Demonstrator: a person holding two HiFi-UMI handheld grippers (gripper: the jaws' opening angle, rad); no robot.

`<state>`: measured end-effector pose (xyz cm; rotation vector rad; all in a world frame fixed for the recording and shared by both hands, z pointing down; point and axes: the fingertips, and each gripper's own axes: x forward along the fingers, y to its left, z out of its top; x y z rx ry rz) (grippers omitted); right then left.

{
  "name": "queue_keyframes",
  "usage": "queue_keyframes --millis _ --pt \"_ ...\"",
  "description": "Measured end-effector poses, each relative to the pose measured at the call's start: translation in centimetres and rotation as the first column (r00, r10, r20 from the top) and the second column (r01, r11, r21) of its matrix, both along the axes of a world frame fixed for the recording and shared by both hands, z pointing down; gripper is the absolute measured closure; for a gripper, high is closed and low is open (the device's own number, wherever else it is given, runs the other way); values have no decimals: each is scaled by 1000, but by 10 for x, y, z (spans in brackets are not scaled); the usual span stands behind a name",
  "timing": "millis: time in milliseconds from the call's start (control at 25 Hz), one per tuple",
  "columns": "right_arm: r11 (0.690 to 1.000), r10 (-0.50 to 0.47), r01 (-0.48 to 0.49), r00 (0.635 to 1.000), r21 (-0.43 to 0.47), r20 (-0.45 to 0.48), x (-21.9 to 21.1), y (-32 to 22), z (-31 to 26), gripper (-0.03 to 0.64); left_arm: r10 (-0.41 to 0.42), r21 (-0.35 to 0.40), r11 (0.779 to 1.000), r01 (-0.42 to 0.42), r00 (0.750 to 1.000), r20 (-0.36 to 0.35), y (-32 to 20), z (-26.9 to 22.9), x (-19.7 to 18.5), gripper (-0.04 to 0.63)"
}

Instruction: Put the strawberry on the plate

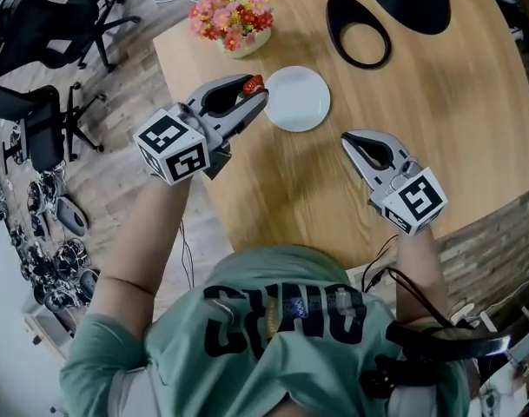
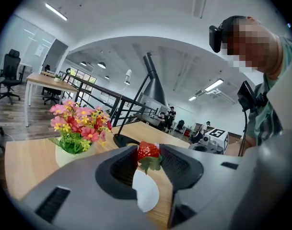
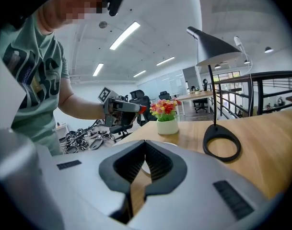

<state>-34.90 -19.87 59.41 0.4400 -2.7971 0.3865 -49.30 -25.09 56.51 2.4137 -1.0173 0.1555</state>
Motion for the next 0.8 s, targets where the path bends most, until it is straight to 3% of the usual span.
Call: queue_keyframes --millis 200,800 --pt "1000 8 -8 1000 -12 0 4 -20 12 611 -7 -12 1000 7 1000 16 -21 19 3 448" --pt "1000 -10 11 998 7 -58 -3 -37 57 611 72 -63 996 -66 993 96 -52 101 23 448"
